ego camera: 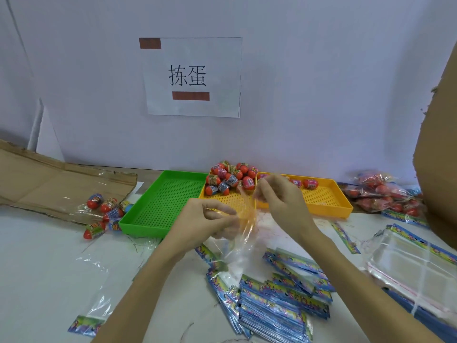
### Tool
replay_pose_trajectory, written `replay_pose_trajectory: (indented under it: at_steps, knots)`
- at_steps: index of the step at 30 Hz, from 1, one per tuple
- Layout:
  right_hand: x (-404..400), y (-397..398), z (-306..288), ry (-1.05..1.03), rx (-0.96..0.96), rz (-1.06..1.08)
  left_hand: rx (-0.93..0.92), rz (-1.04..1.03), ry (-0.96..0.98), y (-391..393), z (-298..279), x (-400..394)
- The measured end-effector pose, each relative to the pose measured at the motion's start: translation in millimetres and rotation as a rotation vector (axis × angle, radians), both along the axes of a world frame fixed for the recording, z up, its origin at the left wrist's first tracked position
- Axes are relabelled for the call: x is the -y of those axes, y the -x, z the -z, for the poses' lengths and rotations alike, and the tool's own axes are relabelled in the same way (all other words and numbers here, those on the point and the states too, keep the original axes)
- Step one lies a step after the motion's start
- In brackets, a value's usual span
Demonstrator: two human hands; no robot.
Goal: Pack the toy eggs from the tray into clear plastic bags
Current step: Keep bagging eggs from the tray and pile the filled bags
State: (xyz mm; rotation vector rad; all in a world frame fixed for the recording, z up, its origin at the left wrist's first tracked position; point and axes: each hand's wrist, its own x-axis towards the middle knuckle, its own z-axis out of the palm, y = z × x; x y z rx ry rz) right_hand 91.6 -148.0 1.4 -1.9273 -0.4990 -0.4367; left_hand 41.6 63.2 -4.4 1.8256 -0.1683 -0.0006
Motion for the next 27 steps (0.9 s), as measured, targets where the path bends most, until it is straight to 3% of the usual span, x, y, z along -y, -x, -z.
replay_pose_trajectory:
  at_steps: [5,10,13,17,23,27]
  knots:
    - [-21,-70,1,0.274,-0.065,0.096,0.027,-0.167,0.193,-6,3,-6]
    - [-48,-108,0,0.699,-0.112,0.032,0.003,-0.184,0.191,-11,9,-13]
    - [-59,-109,6,0.866,-0.057,0.103,0.003,-0.166,0.217,-13,10,-15]
    - [-57,-96,11,0.874,-0.025,0.071,-0.007,-0.129,0.235,-12,9,-15]
    - [-27,-65,15,0.571,0.032,0.096,0.001,-0.120,0.143,-11,8,-17]
    - [-11,-50,20,0.662,0.014,0.091,0.007,-0.116,0.072,-10,6,-15]
